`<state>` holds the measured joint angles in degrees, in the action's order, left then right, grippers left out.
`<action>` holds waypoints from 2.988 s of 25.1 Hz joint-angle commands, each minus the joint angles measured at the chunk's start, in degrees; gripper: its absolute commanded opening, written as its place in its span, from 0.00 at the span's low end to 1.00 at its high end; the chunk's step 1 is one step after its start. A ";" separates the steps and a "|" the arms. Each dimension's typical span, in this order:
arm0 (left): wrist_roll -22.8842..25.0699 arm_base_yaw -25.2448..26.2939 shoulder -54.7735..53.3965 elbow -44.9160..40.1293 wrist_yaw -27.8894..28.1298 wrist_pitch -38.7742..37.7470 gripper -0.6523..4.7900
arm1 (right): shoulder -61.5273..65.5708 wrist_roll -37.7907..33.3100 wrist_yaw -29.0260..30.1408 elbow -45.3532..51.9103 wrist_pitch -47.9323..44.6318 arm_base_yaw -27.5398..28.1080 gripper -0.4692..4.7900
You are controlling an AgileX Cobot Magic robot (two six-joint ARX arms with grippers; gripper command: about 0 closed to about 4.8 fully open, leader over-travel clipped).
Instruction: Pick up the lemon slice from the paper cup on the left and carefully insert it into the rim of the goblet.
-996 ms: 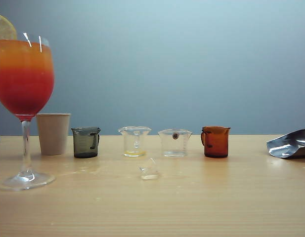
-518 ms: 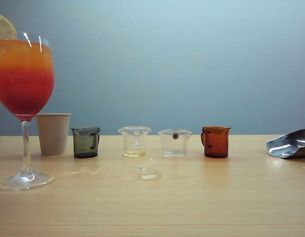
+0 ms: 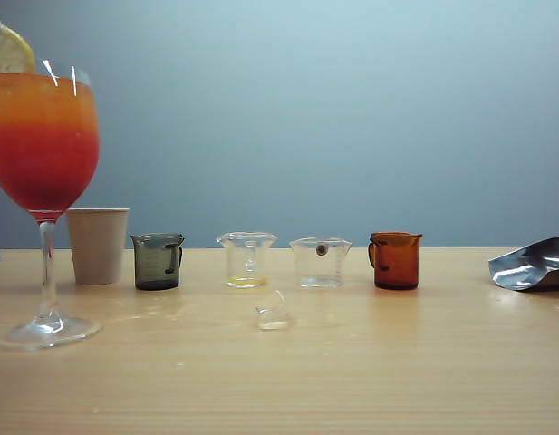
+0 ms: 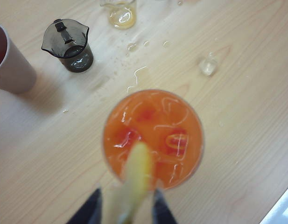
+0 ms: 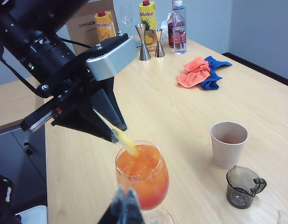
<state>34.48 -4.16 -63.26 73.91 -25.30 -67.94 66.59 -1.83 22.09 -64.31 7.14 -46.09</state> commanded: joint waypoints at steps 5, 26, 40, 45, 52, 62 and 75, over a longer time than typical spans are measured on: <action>0.00 -0.35 0.33 0.00 -0.28 0.55 0.36 | -0.20 0.15 -0.09 -0.22 -0.98 0.02 0.08; -0.87 -0.35 3.41 0.39 -0.22 1.79 0.56 | -0.72 0.13 -0.09 -0.24 -0.96 0.02 0.08; -7.72 -0.33 12.63 0.37 -0.20 2.05 0.11 | -1.75 -1.22 -3.10 -0.24 0.31 0.02 0.08; -19.63 -0.31 16.17 0.35 -0.20 4.72 0.11 | -3.48 -1.22 -9.57 -0.24 6.47 -0.15 0.08; -29.00 -0.33 21.62 -0.15 3.91 12.52 0.11 | -7.08 -1.18 -19.71 -0.20 13.14 -0.15 0.08; -35.12 -0.31 35.65 -12.48 10.64 23.76 0.11 | -13.84 -0.81 -20.57 6.34 14.32 -0.09 0.08; -38.14 -0.28 50.12 -33.42 17.77 39.58 0.11 | -26.53 1.07 -21.09 25.42 2.29 0.98 0.08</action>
<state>-3.53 -4.51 -13.82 41.56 -8.32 -30.46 41.12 -2.31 1.10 -40.10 13.56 -45.06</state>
